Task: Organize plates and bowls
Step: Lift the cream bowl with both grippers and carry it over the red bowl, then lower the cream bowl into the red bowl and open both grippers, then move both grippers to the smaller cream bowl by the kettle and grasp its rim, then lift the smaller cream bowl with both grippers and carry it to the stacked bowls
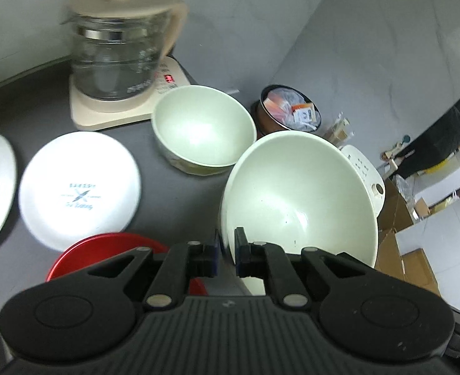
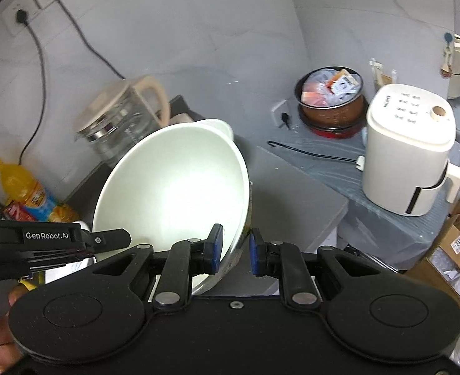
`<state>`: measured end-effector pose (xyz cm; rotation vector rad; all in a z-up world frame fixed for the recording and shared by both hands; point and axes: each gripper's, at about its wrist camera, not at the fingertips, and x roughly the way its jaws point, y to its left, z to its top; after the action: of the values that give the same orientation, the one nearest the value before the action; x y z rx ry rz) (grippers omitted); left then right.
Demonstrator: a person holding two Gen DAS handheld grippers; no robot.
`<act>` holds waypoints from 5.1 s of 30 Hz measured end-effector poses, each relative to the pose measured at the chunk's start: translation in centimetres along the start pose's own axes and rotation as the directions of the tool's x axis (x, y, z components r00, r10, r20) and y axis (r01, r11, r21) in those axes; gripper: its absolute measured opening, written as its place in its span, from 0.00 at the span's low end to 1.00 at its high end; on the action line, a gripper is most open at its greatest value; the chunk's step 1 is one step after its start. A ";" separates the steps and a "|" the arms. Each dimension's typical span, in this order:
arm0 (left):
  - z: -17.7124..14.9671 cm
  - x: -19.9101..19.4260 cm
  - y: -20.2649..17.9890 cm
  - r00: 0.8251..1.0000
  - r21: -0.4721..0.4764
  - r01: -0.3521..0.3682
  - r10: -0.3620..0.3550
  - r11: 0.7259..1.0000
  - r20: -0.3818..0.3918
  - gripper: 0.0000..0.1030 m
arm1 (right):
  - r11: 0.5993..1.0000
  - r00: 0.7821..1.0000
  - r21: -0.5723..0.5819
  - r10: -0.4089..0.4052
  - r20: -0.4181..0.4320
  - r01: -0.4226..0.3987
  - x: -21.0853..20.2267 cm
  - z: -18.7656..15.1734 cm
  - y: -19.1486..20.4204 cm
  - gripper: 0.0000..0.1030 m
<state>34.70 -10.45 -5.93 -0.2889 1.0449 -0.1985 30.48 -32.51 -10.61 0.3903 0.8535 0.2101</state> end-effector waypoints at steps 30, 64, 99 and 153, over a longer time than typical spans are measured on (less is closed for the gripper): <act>-6.3 -5.4 12.0 0.997 -0.443 -0.073 0.080 0.893 -0.004 0.07 | 0.980 0.970 0.111 0.183 -0.159 -0.166 2.3 -4.8 4.6 0.17; -8.1 -2.4 15.5 0.990 -0.505 -0.131 0.086 0.853 -0.113 0.08 | 0.969 0.961 0.229 0.149 -0.233 -0.095 5.5 -6.0 3.6 0.09; -3.7 -3.0 12.7 0.986 -0.365 -0.164 0.149 0.917 -0.068 0.33 | 0.976 0.980 0.197 0.121 -0.160 -0.088 3.5 -2.9 2.6 0.30; 9.5 14.7 9.7 0.991 -0.409 -0.121 0.085 0.905 -0.106 0.32 | 0.826 0.963 0.563 0.160 -0.218 -0.010 21.9 6.7 -3.2 0.33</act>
<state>50.37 -4.28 -16.70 -0.6129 1.1812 0.1129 49.80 -29.76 -23.05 0.9733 1.1548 0.0883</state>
